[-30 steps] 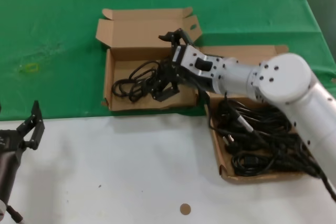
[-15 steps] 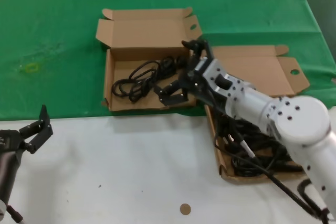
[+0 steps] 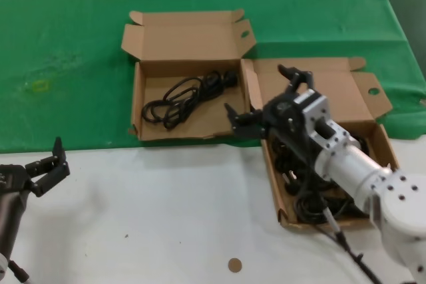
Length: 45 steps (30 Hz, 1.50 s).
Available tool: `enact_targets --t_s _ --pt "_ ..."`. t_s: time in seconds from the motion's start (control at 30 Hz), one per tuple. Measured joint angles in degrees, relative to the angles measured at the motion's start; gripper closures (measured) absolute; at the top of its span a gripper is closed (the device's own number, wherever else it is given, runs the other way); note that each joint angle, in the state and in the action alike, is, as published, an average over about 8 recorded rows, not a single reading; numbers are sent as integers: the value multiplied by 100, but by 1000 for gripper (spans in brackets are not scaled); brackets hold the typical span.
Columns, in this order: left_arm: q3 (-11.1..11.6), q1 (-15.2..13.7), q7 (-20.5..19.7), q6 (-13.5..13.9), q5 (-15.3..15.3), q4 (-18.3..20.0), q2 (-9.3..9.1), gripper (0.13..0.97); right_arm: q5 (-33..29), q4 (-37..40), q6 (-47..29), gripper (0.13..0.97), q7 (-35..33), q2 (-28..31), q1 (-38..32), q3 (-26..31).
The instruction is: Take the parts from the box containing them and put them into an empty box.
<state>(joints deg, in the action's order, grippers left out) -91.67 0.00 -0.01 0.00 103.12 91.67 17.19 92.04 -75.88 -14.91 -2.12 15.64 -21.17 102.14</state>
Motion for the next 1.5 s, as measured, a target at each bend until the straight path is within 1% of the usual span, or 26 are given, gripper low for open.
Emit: enact_targets --t_s 0.2,0.67,0.83,1.5 --pt "0 0 0 0 0 0 0 136 298 -424 398 129 57 42 569 -282" --pt "0 0 0 0 1 0 0 132 930 -1324 1250 129 178 129 1775 -878" --pt "1 0 0 0 1 0 0 132 983 -1399 1321 129 188 137 1875 -927" --pt "0 0 0 0 1 0 0 132 985 -1403 1324 129 189 137 1880 -929"
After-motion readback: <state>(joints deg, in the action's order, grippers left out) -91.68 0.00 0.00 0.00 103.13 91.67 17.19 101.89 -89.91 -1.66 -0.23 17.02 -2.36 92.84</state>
